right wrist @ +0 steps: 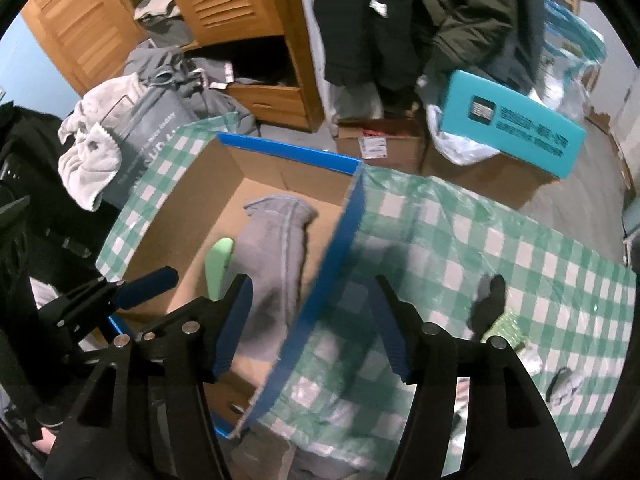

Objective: Organize soft objects
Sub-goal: 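Open both grippers to drop the sock and bag into the box, then move both grippers back toward the remaining pile on the table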

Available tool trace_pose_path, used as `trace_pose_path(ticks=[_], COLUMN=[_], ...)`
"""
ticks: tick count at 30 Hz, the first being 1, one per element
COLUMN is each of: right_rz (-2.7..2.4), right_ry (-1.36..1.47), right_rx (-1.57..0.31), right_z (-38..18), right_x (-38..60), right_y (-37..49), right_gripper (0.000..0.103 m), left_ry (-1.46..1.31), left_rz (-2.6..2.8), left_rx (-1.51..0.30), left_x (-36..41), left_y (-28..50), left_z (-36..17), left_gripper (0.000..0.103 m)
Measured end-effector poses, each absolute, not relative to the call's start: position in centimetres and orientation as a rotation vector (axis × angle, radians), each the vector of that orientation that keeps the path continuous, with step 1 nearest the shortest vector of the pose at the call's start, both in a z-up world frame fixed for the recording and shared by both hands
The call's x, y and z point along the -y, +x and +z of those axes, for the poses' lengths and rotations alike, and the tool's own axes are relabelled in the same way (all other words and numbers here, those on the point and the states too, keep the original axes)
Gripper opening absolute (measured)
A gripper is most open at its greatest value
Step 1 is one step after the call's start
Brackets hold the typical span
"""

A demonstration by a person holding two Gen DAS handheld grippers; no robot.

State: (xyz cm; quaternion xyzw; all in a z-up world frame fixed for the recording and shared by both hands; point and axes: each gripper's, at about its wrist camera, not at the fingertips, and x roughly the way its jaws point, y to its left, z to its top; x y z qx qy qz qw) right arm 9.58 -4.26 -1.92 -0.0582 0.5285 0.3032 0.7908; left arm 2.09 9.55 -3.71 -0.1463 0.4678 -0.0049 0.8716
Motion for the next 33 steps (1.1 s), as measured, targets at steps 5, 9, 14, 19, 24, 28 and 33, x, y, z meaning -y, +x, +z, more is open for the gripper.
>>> trace_pose_path(ticks=[5,9,14,19,24,28,33], right_rz=[0.613,0.585,0.562,0.522,0.488,0.458,0.431], right_ry=[-0.123,-0.119,-0.099,-0.114,-0.099,-0.092,-0.076], right_rx=[-1.127,-1.12,-1.116,-1.105,-1.115,-1.13,-1.161], right_z=[-1.7,-1.6,-1.3,-1.3,-1.9,-2.9,-4.6], right_x=[7.0,9.1,12.0,14.4,17.2,18.9,20.9], right_y=[9.5,9.4,9.1,8.7,8.7,8.7,8.9], right_gripper=[0.062,0.062,0.062,0.063,0.064,0.064,0.064], left_ry=[-0.269,-0.25,-0.229,-0.22,-0.211,-0.198,-0.173], left_rz=[-0.052,-0.084,-0.118,-0.146,-0.167,-0.18,-0.191], left_rx=[-0.991,-1.002,-1.019,-1.043,-1.074,-1.099,-1.129], left_x=[-6.8,-5.0,-2.8,-1.0,0.9,2.2,3.8], left_y=[2.7,2.9,3.3,3.7,4.1,4.4,4.8], left_z=[-3.6,-3.7,-3.9,-4.4,-5.4,-6.2,-7.2], left_gripper=[0.05,0.052,0.052,0.053,0.053,0.053,0.053])
